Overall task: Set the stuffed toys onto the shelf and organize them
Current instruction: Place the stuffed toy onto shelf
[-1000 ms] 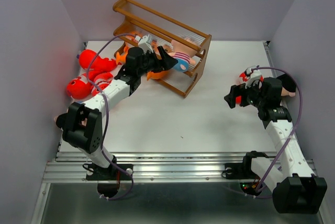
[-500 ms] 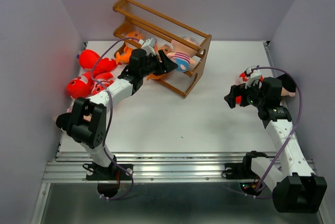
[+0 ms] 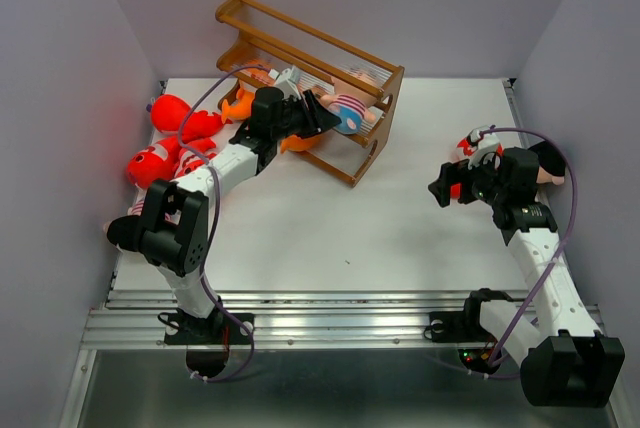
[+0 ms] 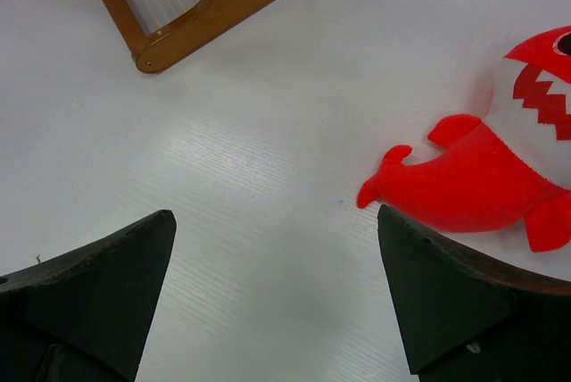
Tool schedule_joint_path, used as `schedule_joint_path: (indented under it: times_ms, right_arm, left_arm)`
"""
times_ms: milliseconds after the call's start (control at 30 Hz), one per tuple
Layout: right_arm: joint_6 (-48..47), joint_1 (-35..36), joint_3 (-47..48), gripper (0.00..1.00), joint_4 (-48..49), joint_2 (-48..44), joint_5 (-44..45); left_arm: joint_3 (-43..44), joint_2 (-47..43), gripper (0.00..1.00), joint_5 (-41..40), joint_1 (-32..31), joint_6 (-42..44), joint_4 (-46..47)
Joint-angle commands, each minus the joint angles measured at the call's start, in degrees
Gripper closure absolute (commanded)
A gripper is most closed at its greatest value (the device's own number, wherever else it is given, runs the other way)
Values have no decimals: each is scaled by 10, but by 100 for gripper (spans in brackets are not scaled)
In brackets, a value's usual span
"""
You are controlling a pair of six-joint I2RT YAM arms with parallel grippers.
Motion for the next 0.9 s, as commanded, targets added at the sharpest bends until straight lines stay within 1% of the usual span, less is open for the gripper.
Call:
schedule_joint_path:
  times_ms: [0, 167, 300, 333, 400, 433, 600, 700, 733, 867]
  right_arm:
    - [-6, -2, 0, 0, 28, -1, 3]
    - [-6, -2, 0, 0, 28, -2, 3]
    - [-6, -2, 0, 0, 28, -1, 3]
    - [-6, -2, 0, 0, 27, -2, 3]
    - [-7, -2, 0, 0, 27, -2, 2]
    - [-7, -2, 0, 0, 27, -1, 2]
    - [-8, -2, -1, 0, 27, -3, 3]
    - [-10, -2, -1, 0, 27, -3, 4]
    - [-11, -2, -1, 0, 27, -2, 4]
    - [-27, -2, -4, 0, 25, -7, -8]
  left_arm:
    - [33, -5, 53, -7, 0, 8, 17]
    - [39, 3, 52, -6, 0, 8, 15]
    - [35, -3, 44, -8, 2, 10, 14]
    - [32, -6, 40, -12, 2, 11, 14]
    - [26, -14, 36, -12, 5, 12, 14]
    - [20, -16, 32, -14, 6, 15, 14]
    - [-1, -38, 20, -19, 14, 23, 14]
    - [-10, -55, 18, -19, 21, 31, 11]
    - [-12, -59, 15, -21, 23, 36, 6]
    - [-21, -106, 12, -38, 35, 71, -31]
